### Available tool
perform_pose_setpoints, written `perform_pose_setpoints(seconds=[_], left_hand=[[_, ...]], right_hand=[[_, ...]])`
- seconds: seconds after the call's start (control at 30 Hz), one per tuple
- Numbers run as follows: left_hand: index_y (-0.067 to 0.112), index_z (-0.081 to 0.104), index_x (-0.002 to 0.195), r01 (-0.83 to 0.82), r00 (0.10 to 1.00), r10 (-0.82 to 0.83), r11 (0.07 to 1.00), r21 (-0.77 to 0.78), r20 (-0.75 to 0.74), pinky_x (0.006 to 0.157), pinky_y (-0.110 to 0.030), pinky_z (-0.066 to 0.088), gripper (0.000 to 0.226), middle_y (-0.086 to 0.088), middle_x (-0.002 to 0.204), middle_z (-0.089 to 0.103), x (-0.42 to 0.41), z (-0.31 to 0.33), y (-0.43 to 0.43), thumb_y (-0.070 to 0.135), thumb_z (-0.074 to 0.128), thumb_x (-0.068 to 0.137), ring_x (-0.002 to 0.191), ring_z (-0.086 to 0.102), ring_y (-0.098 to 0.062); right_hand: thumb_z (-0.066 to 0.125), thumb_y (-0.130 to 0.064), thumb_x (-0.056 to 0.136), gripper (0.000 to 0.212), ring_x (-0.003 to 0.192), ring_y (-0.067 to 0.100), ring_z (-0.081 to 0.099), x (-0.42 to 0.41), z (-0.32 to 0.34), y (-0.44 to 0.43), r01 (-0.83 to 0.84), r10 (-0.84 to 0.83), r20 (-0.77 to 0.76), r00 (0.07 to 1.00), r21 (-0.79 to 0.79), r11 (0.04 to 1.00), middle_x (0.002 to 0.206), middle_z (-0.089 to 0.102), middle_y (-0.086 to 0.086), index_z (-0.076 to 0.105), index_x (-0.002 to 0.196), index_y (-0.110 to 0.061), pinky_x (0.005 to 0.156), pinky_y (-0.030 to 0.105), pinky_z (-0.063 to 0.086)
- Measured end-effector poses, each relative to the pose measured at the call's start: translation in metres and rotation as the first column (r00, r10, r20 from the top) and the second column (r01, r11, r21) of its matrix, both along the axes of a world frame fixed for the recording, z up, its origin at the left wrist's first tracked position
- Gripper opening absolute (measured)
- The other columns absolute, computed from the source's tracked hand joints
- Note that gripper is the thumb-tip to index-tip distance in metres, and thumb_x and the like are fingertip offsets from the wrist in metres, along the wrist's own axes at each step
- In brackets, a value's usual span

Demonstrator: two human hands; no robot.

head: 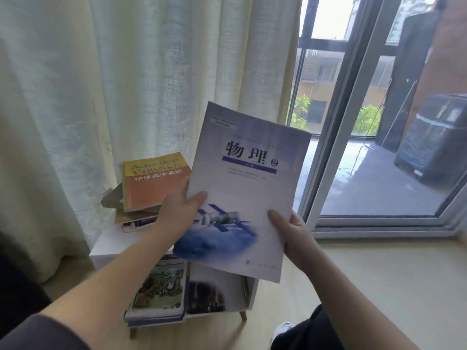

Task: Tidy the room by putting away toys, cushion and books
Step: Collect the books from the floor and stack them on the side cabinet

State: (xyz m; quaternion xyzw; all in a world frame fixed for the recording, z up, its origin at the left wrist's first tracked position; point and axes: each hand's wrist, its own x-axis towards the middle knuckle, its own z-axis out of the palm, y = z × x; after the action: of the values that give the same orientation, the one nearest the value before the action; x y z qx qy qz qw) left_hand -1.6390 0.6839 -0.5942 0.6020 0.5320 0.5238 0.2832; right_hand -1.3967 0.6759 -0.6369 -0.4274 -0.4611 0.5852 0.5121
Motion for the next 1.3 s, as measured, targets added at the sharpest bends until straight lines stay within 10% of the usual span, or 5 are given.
perform_pose_setpoints(seconds=[0.2,0.6,0.87,1.07,1.3], left_hand=[[0.024,0.06,0.108,0.132,0.989,-0.111,0.955,-0.264,0.094,0.094,-0.046,0.05,0.023,0.0,0.106,0.071,-0.022,-0.036,-0.037,0.028,0.057,0.086,0.1,0.066,-0.02],[0.01,0.059,0.098,0.089,0.994,-0.031,0.773,-0.628,0.103,0.088,-0.048,0.053,0.01,-0.015,0.097,0.071,-0.039,-0.085,-0.106,0.016,0.051,0.098,0.091,0.068,-0.033],[-0.008,0.06,0.093,0.0,1.0,0.016,0.549,-0.836,0.01,0.062,-0.024,0.043,0.035,-0.011,0.071,0.063,-0.046,-0.151,-0.127,0.026,0.064,0.082,0.064,0.06,-0.021],[-0.005,0.039,0.138,-0.134,0.99,0.034,0.514,-0.847,-0.136,0.094,-0.036,0.041,0.054,-0.021,0.14,0.046,-0.031,-0.189,-0.092,0.023,0.056,0.095,0.122,0.049,-0.035],[-0.004,0.048,0.13,-0.132,0.991,0.056,0.372,-0.919,-0.12,0.085,-0.033,0.041,0.042,-0.02,0.118,0.058,-0.019,-0.236,-0.045,0.024,0.048,0.1,0.109,0.056,-0.03]], right_hand=[[0.054,-0.011,0.097,0.014,0.071,0.022,0.069,-0.016,-0.015,-0.016,0.051,-0.034,0.143,0.989,-0.121,0.991,0.091,0.072,0.009,0.06,0.11,-0.013,0.064,0.035,0.06],[0.057,-0.008,0.096,0.003,0.035,0.008,0.056,-0.025,-0.045,-0.078,-0.011,0.132,0.256,0.957,-0.427,0.904,0.047,0.063,-0.001,0.057,0.097,-0.006,0.035,0.016,0.041],[0.055,-0.017,0.097,0.02,0.048,0.017,0.066,-0.022,-0.097,-0.1,-0.051,0.32,0.24,0.917,-0.722,0.69,0.063,0.07,0.008,0.06,0.099,0.002,0.043,0.022,0.05],[0.053,-0.007,0.094,0.012,0.045,0.022,0.065,-0.027,-0.132,-0.094,0.0,0.251,0.157,0.955,-0.848,0.53,0.075,0.064,0.015,0.055,0.091,0.004,0.039,0.026,0.051],[0.04,0.007,0.093,0.019,0.076,0.032,0.059,-0.039,-0.172,-0.059,0.071,0.156,0.187,0.97,-0.829,0.555,0.093,0.057,0.018,0.047,0.111,0.003,0.042,0.032,0.055]])
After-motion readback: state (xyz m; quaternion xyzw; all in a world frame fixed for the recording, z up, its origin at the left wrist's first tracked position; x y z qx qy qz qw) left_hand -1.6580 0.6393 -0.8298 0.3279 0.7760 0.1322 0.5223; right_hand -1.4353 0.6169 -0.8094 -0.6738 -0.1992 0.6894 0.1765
